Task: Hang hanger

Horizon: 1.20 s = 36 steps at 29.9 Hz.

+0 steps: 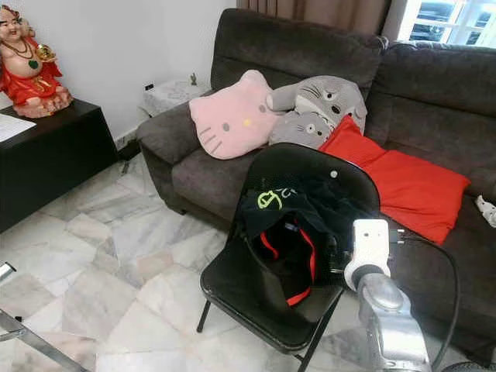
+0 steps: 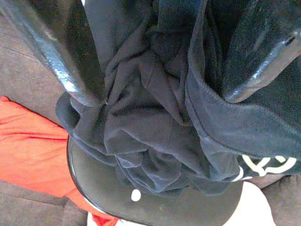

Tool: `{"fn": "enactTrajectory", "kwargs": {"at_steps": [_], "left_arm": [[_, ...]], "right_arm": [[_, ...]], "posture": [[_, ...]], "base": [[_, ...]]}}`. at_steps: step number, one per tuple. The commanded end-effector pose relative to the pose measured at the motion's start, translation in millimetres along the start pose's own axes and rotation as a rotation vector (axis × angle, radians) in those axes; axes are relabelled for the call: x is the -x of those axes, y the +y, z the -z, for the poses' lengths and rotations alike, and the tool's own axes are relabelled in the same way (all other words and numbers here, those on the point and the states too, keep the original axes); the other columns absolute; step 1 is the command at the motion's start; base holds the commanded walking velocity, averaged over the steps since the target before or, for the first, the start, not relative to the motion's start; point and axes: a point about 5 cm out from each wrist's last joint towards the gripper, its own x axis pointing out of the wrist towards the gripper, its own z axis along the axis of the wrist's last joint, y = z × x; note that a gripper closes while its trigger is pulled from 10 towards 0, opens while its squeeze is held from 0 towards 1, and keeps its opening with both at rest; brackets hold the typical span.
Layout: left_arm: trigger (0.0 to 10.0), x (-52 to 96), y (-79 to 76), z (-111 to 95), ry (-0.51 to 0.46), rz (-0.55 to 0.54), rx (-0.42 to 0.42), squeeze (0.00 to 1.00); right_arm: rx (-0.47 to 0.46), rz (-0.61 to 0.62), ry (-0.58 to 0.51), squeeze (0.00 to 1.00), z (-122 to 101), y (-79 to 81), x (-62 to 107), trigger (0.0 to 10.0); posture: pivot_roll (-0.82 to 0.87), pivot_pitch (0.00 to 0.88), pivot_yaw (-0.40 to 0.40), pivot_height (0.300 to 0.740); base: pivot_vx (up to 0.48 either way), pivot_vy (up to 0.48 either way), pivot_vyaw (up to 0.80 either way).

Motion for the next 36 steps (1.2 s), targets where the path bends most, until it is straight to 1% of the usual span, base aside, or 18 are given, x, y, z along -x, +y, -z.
{"fn": "enactTrajectory", "kwargs": {"at_steps": [1, 5, 9, 11, 15, 16, 17, 21, 22, 23, 24, 25, 26, 27, 28, 29, 31, 36], "left_arm": [[10.0, 2.7, -2.9, 14.8, 0.064, 0.017, -0.016, 0.00], [10.0, 2.5, -2.8, 13.9, 0.062, 0.016, -0.013, 0.00], [10.0, 2.2, -3.0, 13.3, 0.061, 0.016, -0.012, 0.00], [10.0, 2.0, -3.2, 12.6, 0.059, 0.016, -0.011, 0.00], [10.0, 1.9, -3.3, 12.2, 0.059, 0.016, -0.012, 0.00], [10.0, 1.9, -3.2, 12.0, 0.059, 0.016, -0.013, 0.00], [10.0, 1.7, -3.2, 11.6, 0.059, 0.019, -0.020, 0.00], [10.0, 1.7, -3.2, 11.5, 0.059, 0.018, -0.017, 0.00], [10.0, 1.7, -3.2, 11.5, 0.059, 0.018, -0.016, 0.00], [10.0, 1.7, -3.1, 11.5, 0.060, 0.018, -0.016, 0.00], [10.0, 1.7, -3.1, 11.6, 0.061, 0.018, -0.016, 0.00], [10.0, 1.7, -3.2, 11.5, 0.062, 0.019, -0.016, 0.00], [10.0, 1.6, -3.2, 11.5, 0.063, 0.020, -0.017, 0.00], [10.0, 1.6, -3.2, 11.5, 0.063, 0.020, -0.017, 0.00], [10.0, 1.6, -3.3, 11.5, 0.064, 0.021, -0.017, 0.00], [10.0, 1.6, -3.3, 11.6, 0.065, 0.021, -0.017, 0.00], [10.0, 1.6, -3.4, 11.6, 0.065, 0.021, -0.017, 0.00], [10.0, 1.5, -3.5, 11.5, 0.066, 0.021, -0.019, 0.00]], "right_arm": [[0.002, -0.002, 0.002, 0.00, -1.2, 0.1, -2.5, 10.0], [-0.016, 0.011, 0.049, 0.00, 4.2, -1.7, -9.6, 10.0], [-0.035, 0.013, 0.055, 0.00, 5.6, -2.0, -14.2, 10.0], [-0.076, 0.004, 0.051, 0.00, 5.0, -0.4, -20.8, 10.0], [-0.104, -0.027, 0.031, 0.00, 1.2, 4.9, -26.8, 10.0], [-0.105, -0.036, 0.031, 0.00, 0.6, 7.2, -28.3, 10.0], [-0.112, -0.067, 0.015, 0.00, -2.6, 15.5, -31.2, 10.0], [-0.114, -0.086, 0.007, 0.00, -4.3, 21.5, -33.7, 10.0], [-0.115, -0.090, 0.007, 0.00, -4.2, 23.7, -34.7, 4.9], [-0.116, -0.096, 0.010, 0.00, -3.6, 26.8, -36.4, 0.2], [-0.114, -0.107, 0.018, 0.00, -2.6, 30.7, -37.3, 1.1], [-0.113, -0.115, 0.023, 0.00, -2.1, 33.3, -38.0, 2.7], [-0.095, -0.136, 0.034, 0.00, -0.1, 38.8, -38.4, 3.8], [-0.095, -0.136, 0.034, 0.00, -0.1, 38.8, -38.4, 3.8], [-0.075, -0.133, 0.037, 0.00, 1.5, 41.5, -38.1, 9.6], [-0.078, -0.121, 0.034, 0.00, 2.0, 42.0, -38.0, 10.0], [-0.081, -0.104, 0.024, 0.00, 1.3, 42.1, -37.8, 10.0], [-0.092, 0.008, -0.030, 0.00, -5.0, 35.1, -36.2, 10.0]], "posture": [[-0.08, 0.004, 0.039, 0.740], [-0.08, 0.016, 0.039, 0.740], [-0.07, 0.021, 0.042, 0.740], [-0.07, 0.024, 0.043, 0.740], [-0.07, 0.024, 0.043, 0.740], [-0.07, 0.026, 0.044, 0.740], [-0.07, 0.027, 0.044, 0.740], [-0.06, 0.028, 0.044, 0.740], [-0.06, 0.028, 0.044, 0.740], [-0.06, 0.028, 0.044, 0.740], [-0.06, 0.028, 0.044, 0.740], [-0.06, 0.033, 0.045, 0.740], [-0.06, 0.033, 0.045, 0.740], [-0.06, 0.033, 0.045, 0.740], [-0.06, 0.033, 0.045, 0.740], [-0.06, 0.033, 0.045, 0.740], [-0.06, 0.034, 0.044, 0.740], [-0.06, 0.035, 0.043, 0.740]], "base": [[0.000, 0.000, 0.00], [0.000, 0.000, 0.00], [0.000, 0.000, 0.00], [0.000, 0.000, 0.00], [0.000, 0.000, 0.00], [0.000, 0.000, 0.00], [0.000, 0.000, 0.00], [0.000, 0.000, 0.00], [0.000, 0.000, 0.00], [0.000, 0.000, 0.00], [0.000, 0.000, 0.00], [0.000, 0.000, 0.00], [0.000, 0.000, 0.00], [0.000, 0.000, 0.00], [0.000, 0.000, 0.00], [0.000, 0.000, 0.00], [0.000, 0.000, 0.00], [0.000, 0.000, 0.00]]}}
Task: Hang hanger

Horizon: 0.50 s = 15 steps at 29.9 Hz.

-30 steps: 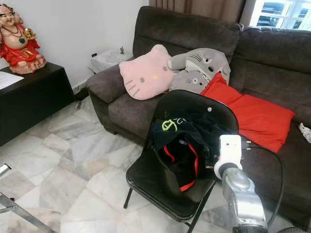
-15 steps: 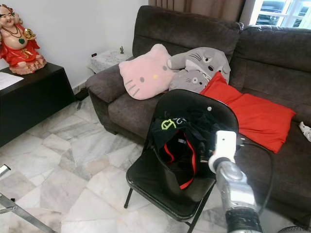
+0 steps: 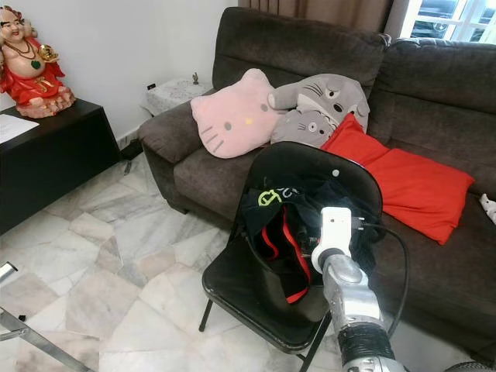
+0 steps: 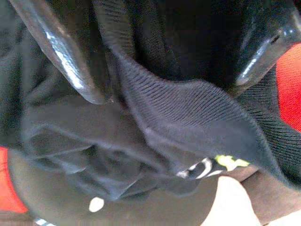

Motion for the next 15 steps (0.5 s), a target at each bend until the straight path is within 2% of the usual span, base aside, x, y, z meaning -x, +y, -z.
{"fn": "enactTrajectory", "kwargs": {"at_steps": [1, 2, 6, 11, 15], "left_arm": [[10.0, 2.4, -2.4, 13.6, 0.055, 0.013, -0.010, 0.00], [10.0, 2.4, -2.4, 13.6, 0.055, 0.013, -0.009, 0.00], [10.0, 2.4, -2.4, 13.8, 0.056, 0.012, -0.009, 0.00], [10.0, 2.5, -2.3, 14.2, 0.058, 0.013, -0.010, 0.00], [10.0, 2.5, -2.4, 14.3, 0.059, 0.017, -0.011, 0.00]], "right_arm": [[-0.005, 0.032, -0.041, 0.00, -6.3, -3.4, 1.8, 10.0], [-0.021, 0.059, -0.081, 0.00, -10.5, -5.7, 5.1, 10.0], [-0.038, 0.093, -0.116, 0.00, -13.5, -9.9, 12.0, 10.0], [-0.038, 0.158, -0.107, 0.00, -9.9, -19.2, 20.1, 10.0], [-0.043, 0.146, -0.076, 0.00, -3.3, -19.2, 22.5, 10.0]], "posture": [[-0.06, 0.035, 0.043, 0.740], [-0.06, 0.034, 0.043, 0.740], [-0.07, 0.035, 0.042, 0.740], [-0.07, 0.036, 0.043, 0.740], [-0.07, 0.037, 0.043, 0.740]], "base": [[0.000, 0.000, 0.00], [0.000, 0.000, 0.00], [0.000, 0.000, 0.00], [0.000, 0.000, 0.00], [0.000, 0.000, 0.00]]}}
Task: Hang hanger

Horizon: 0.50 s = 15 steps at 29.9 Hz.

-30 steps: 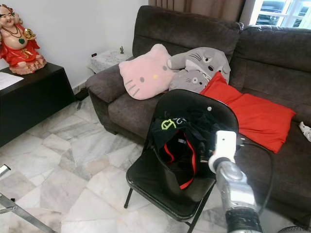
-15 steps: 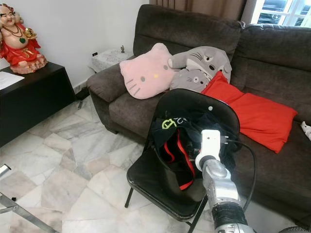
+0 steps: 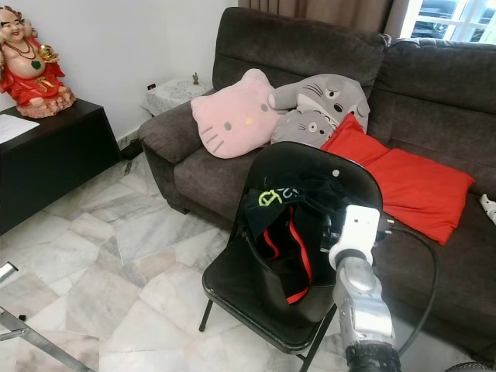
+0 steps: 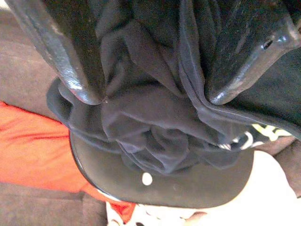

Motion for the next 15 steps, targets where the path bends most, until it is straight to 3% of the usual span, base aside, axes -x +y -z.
{"fn": "enactTrajectory", "kwargs": {"at_steps": [1, 7, 15], "left_arm": [[10.0, 2.6, -2.5, 14.4, 0.059, 0.018, -0.011, 0.00], [10.0, 2.7, -2.2, 14.6, 0.059, 0.018, -0.011, 0.00], [10.0, 2.8, -1.7, 14.9, 0.060, 0.017, -0.014, 0.00]], "right_arm": [[-0.008, -0.045, 0.051, 0.00, 8.2, 3.1, 2.7, 10.0], [0.018, -0.107, 0.095, 0.00, 14.0, 12.1, 2.3, 10.0], [0.019, -0.072, 0.073, 0.00, 5.5, 7.5, -1.4, 10.0]], "posture": [[-0.07, 0.036, 0.045, 0.740], [-0.07, 0.034, 0.045, 0.740], [-0.07, 0.033, 0.048, 0.740]], "base": [[0.000, 0.000, 0.00], [0.000, 0.000, 0.00], [0.000, 0.000, 0.00]]}}
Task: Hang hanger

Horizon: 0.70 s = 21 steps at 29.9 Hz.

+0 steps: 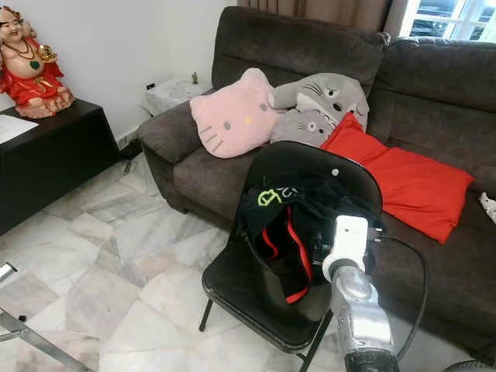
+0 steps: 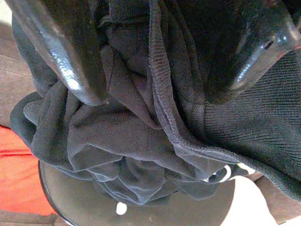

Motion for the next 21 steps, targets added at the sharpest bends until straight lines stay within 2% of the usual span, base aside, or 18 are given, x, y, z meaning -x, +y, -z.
{"fn": "enactTrajectory", "kwargs": {"at_steps": [1, 6, 9, 10, 11, 12, 13, 15, 16, 17, 21], "left_arm": [[10.0, 2.8, -1.6, 15.0, 0.060, 0.014, -0.013, 0.00], [10.0, 2.7, -1.6, 14.4, 0.058, 0.014, -0.014, 0.00], [10.0, 2.6, -1.5, 14.2, 0.058, 0.014, -0.014, 0.00], [10.0, 2.6, -1.6, 14.2, 0.058, 0.014, -0.014, 0.00], [10.0, 2.6, -1.6, 14.2, 0.059, 0.015, -0.015, 0.00], [10.0, 2.6, -1.6, 14.3, 0.059, 0.015, -0.015, 0.00], [10.0, 2.6, -1.6, 14.3, 0.059, 0.016, -0.015, 0.00], [10.0, 2.6, -1.5, 14.2, 0.059, 0.016, -0.015, 0.00], [10.0, 2.6, -1.4, 14.2, 0.059, 0.015, -0.015, 0.00], [10.0, 2.6, -1.4, 14.2, 0.059, 0.015, -0.015, 0.00], [10.0, 2.6, -1.1, 14.2, 0.059, 0.013, -0.015, 0.00]], "right_arm": [[-0.001, 0.030, -0.002, 0.00, -4.8, -4.2, -3.0, 10.0], [-0.037, 0.102, 0.004, 0.00, -5.8, -15.2, -7.2, 10.0], [-0.077, 0.093, 0.026, 0.00, -1.7, -16.2, -10.1, 10.0], [-0.084, 0.078, 0.033, 0.00, 0.0, -14.4, -11.2, 6.4], [-0.089, 0.070, 0.035, 0.00, 0.5, -13.1, -11.7, 3.3], [-0.093, 0.065, 0.036, 0.00, 0.9, -12.2, -12.2, 3.3], [-0.091, 0.041, 0.044, 0.00, 1.9, -8.0, -13.6, 0.0], [-0.091, 0.019, 0.050, 0.00, 2.6, -4.7, -14.4, 0.0], [-0.089, -0.011, 0.055, 0.00, 3.2, 0.5, -15.9, 4.5], [-0.083, -0.024, 0.056, 0.00, 3.2, 4.1, -17.2, 10.0], [-0.076, -0.049, 0.051, 0.00, 2.1, 9.5, -19.5, 10.0]], "posture": [[-0.07, 0.033, 0.048, 0.740], [-0.06, 0.032, 0.048, 0.740], [-0.06, 0.031, 0.048, 0.740], [-0.06, 0.031, 0.050, 0.740], [-0.06, 0.031, 0.050, 0.740], [-0.06, 0.031, 0.050, 0.740], [-0.06, 0.030, 0.050, 0.740], [-0.06, 0.030, 0.050, 0.740], [-0.06, 0.030, 0.050, 0.740], [-0.05, 0.029, 0.050, 0.740], [-0.05, 0.028, 0.050, 0.740]], "base": [[0.000, 0.000, 0.00], [0.000, 0.000, 0.00], [0.000, 0.000, 0.00], [0.000, 0.000, 0.00], [0.000, 0.000, 0.00], [0.000, 0.000, 0.00], [0.000, 0.000, 0.00], [0.000, 0.000, 0.00], [0.000, 0.000, 0.00], [0.000, 0.000, 0.00], [0.000, 0.000, 0.00]]}}
